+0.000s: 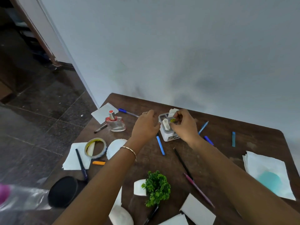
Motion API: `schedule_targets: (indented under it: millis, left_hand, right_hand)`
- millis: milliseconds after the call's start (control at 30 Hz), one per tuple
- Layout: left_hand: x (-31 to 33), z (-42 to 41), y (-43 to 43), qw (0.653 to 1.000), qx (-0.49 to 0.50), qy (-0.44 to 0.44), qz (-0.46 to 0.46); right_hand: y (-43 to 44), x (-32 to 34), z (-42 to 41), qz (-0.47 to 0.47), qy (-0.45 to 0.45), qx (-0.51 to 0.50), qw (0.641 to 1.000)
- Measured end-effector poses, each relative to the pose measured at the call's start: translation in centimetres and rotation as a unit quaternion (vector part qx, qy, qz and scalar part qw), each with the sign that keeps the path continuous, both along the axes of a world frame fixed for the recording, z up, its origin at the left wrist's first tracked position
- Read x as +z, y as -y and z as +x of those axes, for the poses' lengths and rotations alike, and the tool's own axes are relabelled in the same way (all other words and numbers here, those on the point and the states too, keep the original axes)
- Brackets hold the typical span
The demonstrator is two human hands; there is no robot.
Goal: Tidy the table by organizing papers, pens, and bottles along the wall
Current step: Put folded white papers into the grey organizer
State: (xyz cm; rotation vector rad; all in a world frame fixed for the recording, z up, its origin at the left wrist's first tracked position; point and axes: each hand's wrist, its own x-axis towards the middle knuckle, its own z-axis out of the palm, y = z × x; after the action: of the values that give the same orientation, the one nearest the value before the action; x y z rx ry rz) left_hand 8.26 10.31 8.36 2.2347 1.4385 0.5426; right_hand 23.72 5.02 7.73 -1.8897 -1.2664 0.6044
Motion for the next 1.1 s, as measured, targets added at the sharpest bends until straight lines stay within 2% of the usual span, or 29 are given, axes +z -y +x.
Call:
schedule_targets:
  millis: [333,500,767,1100]
  left_hand:
    - [0.8,-10.8,6.6,0.981,0.162,0.103,-0.034]
    - [2.0,-16.1,6.6,0.95,0.266,0.155,-0.062]
    - [1.5,-20.5,-1.1,0.895,0.34,0.249,-0.148]
    - [-4.7,-22.7,-11.1,0.877,0.383,0.16,-0.24]
  right_hand:
    - [2.2,0.6,-10.2,-0.037,-0.11,0.171,0.978]
    - [0.0,1.9,-14.2,-0.05,-0.106,0.188,0.975]
    - [-8.6,4.1,-14.7,-0.079,-0.049,0.189,0.978]
    - [-17.9,0.0,-15.5,-0.132,0.03,0.203,0.97]
